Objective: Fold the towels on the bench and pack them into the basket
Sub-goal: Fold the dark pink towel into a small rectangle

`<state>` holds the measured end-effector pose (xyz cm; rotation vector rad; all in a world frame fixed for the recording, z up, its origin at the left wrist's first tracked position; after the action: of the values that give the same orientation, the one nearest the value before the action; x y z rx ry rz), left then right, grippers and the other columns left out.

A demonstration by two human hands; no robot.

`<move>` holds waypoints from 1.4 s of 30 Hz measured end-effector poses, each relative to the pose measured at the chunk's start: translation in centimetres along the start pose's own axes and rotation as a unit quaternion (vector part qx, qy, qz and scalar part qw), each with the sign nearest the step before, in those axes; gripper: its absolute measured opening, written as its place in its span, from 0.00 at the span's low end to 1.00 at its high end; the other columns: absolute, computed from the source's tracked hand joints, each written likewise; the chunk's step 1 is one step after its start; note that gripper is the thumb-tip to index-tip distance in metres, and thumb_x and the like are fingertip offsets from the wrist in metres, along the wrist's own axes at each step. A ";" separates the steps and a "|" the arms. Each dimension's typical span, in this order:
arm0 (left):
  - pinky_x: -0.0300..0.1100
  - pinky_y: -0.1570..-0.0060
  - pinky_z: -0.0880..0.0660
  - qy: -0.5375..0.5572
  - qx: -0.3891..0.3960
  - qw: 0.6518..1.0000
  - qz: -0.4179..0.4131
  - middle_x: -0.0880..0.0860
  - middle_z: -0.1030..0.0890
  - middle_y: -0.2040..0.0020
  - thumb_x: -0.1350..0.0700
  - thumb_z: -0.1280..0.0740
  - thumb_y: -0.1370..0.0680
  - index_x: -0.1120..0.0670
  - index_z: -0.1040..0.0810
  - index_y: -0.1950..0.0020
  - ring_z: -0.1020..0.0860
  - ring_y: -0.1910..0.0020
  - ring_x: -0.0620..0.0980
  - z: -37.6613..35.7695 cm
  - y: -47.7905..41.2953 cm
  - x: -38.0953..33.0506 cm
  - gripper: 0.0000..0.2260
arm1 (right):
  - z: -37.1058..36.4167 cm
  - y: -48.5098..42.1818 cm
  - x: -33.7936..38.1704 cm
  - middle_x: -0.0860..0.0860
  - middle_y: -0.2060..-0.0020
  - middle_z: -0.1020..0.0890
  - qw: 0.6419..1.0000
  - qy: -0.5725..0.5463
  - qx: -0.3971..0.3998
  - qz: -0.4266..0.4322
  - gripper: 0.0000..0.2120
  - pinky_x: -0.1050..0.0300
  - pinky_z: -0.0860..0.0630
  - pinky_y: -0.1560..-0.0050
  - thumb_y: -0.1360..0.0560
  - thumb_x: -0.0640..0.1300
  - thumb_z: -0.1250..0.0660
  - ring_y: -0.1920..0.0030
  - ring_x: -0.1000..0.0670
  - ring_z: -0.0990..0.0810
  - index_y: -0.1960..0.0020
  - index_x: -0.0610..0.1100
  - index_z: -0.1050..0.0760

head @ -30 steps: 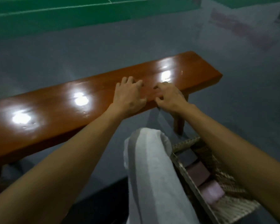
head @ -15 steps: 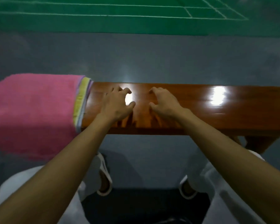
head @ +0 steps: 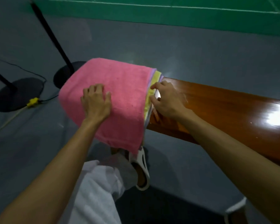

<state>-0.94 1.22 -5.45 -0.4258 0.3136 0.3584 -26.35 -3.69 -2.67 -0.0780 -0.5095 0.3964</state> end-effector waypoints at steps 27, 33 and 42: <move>0.61 0.40 0.29 0.070 -0.032 0.994 -0.079 0.61 0.22 0.48 0.54 0.36 0.24 0.57 0.23 0.53 0.24 0.47 0.63 -1.3 0.6 -8.9 0.07 | 4.7 1.1 -7.2 0.48 0.52 0.28 0.996 0.013 -0.083 -0.032 0.05 0.46 0.28 0.46 0.20 0.44 0.36 0.50 0.45 0.27 0.53 0.47 0.31; 0.57 0.48 0.29 0.092 0.017 0.981 -0.169 0.60 0.20 0.50 0.54 0.35 0.23 0.55 0.23 0.53 0.24 0.49 0.62 -3.8 3.4 -17.9 0.06 | 9.8 6.9 -16.5 0.44 0.51 0.26 0.985 0.062 -0.100 -0.127 0.05 0.43 0.28 0.45 0.20 0.45 0.36 0.48 0.42 0.26 0.51 0.43 0.27; 0.57 0.50 0.24 0.133 0.159 0.943 -0.261 0.59 0.17 0.52 0.56 0.34 0.21 0.55 0.22 0.51 0.20 0.51 0.63 -7.6 6.7 -28.4 0.03 | 15.2 14.3 -27.3 0.41 0.51 0.22 0.959 0.067 -0.147 -0.233 0.04 0.44 0.26 0.46 0.21 0.44 0.33 0.48 0.38 0.23 0.53 0.43 0.24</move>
<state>-30.51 -4.20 -3.93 -0.2239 0.4974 -0.2721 -60.63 -1.47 -4.44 -0.2654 -0.4332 -0.1491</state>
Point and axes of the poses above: each hand's wrist, its own y-axis away from the middle knuckle, its own z-axis out of the back of the hand, x = y × z, the point moved 1 cm from there along -y, towards the middle knuckle
